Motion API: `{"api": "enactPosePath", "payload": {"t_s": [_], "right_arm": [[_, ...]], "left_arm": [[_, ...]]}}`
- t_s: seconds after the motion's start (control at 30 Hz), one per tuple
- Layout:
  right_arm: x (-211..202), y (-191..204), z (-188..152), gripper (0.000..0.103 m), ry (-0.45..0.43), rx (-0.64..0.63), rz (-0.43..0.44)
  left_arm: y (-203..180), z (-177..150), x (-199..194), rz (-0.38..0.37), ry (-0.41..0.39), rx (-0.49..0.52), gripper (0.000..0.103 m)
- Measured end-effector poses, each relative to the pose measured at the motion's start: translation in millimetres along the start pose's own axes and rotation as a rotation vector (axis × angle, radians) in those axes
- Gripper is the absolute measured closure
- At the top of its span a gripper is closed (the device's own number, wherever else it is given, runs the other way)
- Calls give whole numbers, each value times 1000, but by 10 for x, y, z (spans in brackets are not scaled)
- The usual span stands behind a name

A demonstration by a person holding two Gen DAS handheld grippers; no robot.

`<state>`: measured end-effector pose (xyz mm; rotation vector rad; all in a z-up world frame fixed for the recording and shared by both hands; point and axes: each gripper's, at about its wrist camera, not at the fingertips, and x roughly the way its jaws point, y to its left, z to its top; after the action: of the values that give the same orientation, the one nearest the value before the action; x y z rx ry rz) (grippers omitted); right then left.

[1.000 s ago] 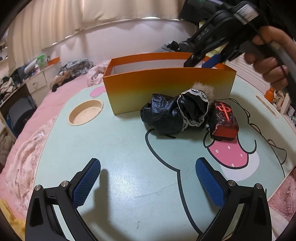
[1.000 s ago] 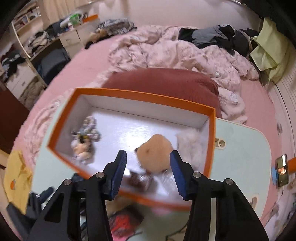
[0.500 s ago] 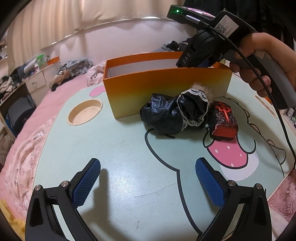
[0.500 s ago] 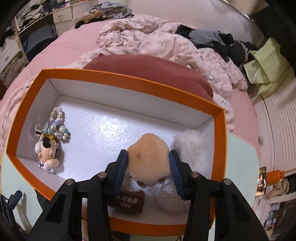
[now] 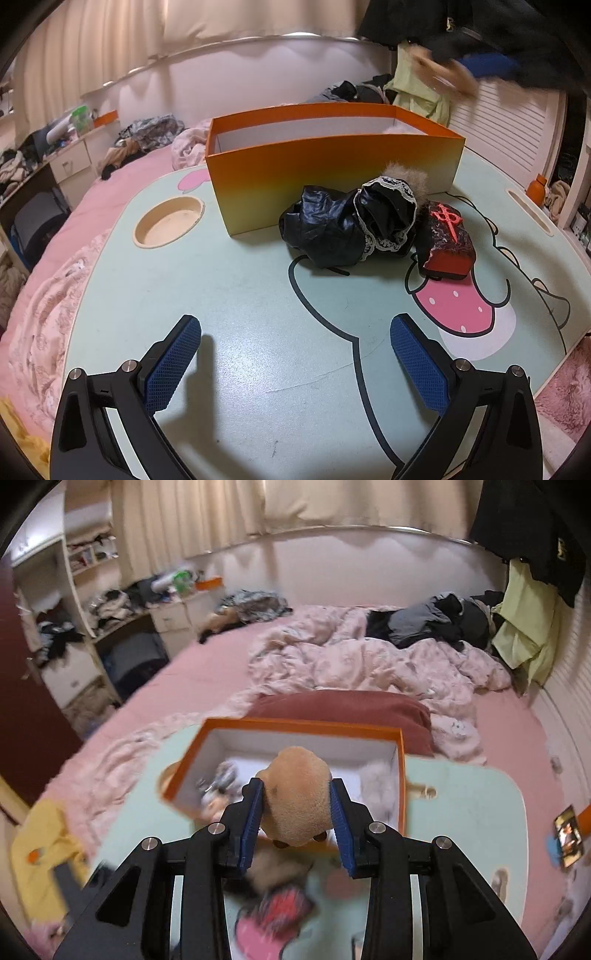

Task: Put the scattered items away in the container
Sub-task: 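Grasp the tan plush ball in the box with the right gripper and set it beside the red box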

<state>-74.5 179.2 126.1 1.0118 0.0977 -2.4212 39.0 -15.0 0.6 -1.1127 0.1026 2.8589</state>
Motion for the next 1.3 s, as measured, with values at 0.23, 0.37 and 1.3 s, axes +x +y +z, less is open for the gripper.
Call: {"api": "enactPosePath", "payload": {"t_s": [0.23,0.37,1.3], "right_arm": [[184,-150,-600,65,144,35,-18],[409,-206,-772,63,187,72,-42],[224,160,-1466,26,78,-35,-175]], "left_arm": [[-14,-3,8,-1,1,-1,1],[-12,-3,4,-1,1,-2,1],[-34,-6,9,-4,1,-6,1]]}}
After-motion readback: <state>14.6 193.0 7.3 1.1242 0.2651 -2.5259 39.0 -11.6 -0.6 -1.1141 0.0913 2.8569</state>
